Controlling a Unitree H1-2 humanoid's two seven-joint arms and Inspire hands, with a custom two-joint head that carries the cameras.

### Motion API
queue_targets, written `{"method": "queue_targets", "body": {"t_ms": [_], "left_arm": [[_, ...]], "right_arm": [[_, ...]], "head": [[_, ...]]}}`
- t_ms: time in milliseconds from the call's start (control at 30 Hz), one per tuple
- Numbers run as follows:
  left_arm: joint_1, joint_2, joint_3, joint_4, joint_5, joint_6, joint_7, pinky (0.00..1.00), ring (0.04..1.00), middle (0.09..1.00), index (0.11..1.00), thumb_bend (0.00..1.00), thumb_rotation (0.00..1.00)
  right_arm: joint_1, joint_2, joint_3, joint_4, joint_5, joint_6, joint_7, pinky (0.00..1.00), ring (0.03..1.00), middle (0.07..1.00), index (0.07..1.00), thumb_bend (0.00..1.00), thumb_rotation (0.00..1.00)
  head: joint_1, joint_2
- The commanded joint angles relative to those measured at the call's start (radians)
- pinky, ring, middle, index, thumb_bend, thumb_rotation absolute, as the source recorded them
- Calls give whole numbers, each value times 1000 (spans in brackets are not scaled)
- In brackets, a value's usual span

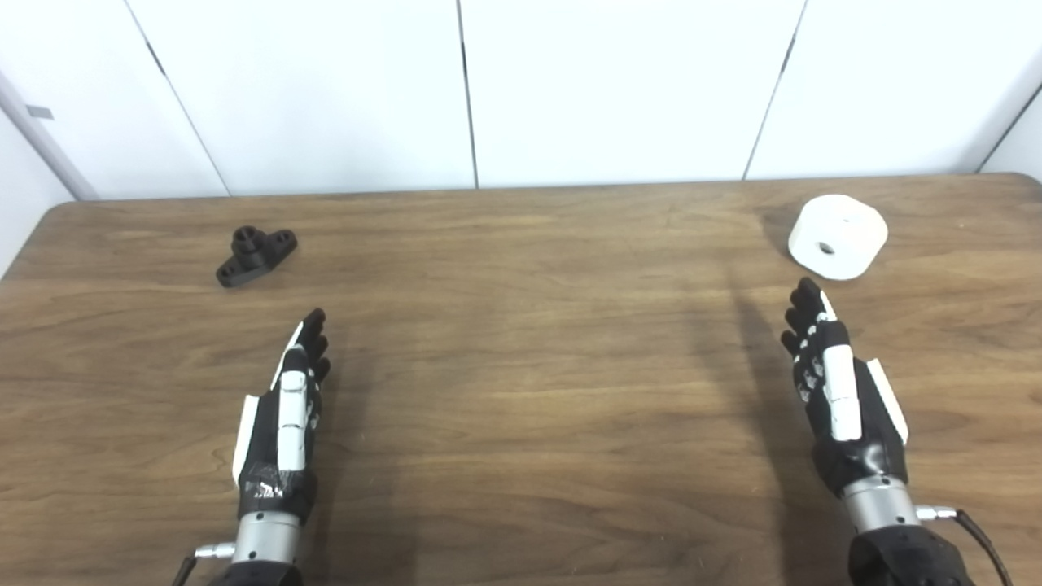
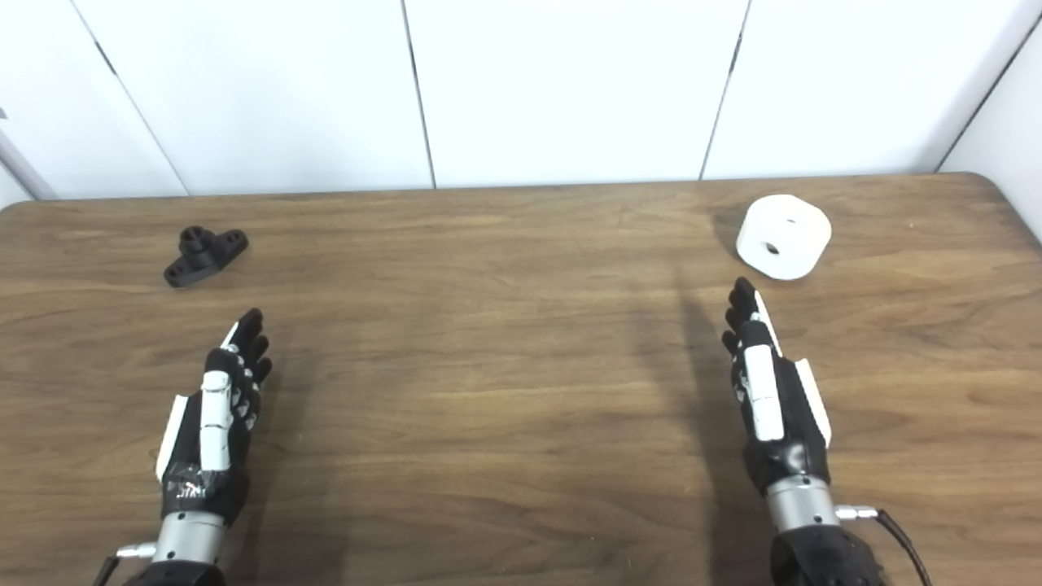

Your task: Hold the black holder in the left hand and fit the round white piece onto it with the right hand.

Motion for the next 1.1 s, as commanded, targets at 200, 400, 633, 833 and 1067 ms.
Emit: {"method": "queue_targets", "body": {"t_ms": [200,400,633,833,1067], "left_arm": [[17,-9,-12,-27,11,-35,0,1000,1000,1000,969,494,1000],[25,-20,-31,-27,33,-44,7,1000,1000,1000,961,470,1000],[36,-38,-60,-12,67,-62,22,1000,1000,1000,955,438,1000],[39,-47,-82,20,99,-91,36,1000,1000,995,953,422,1000],[35,-49,-98,49,119,-110,56,1000,1000,999,952,406,1000]], "right_arm": [[12,-19,-3,-21,6,-22,11,1000,1000,999,1000,583,1000],[23,-28,-18,-16,35,-20,27,1000,1000,1000,1000,621,1000],[30,-45,-32,20,49,-54,55,1000,1000,1000,1000,560,1000],[26,-54,-34,55,60,-86,74,1000,1000,1000,1000,576,1000],[17,-63,-34,101,75,-132,91,1000,1000,1000,1000,626,1000]], "head": [[34,-19],[89,-59],[186,-133],[235,-182],[265,-207]]}}
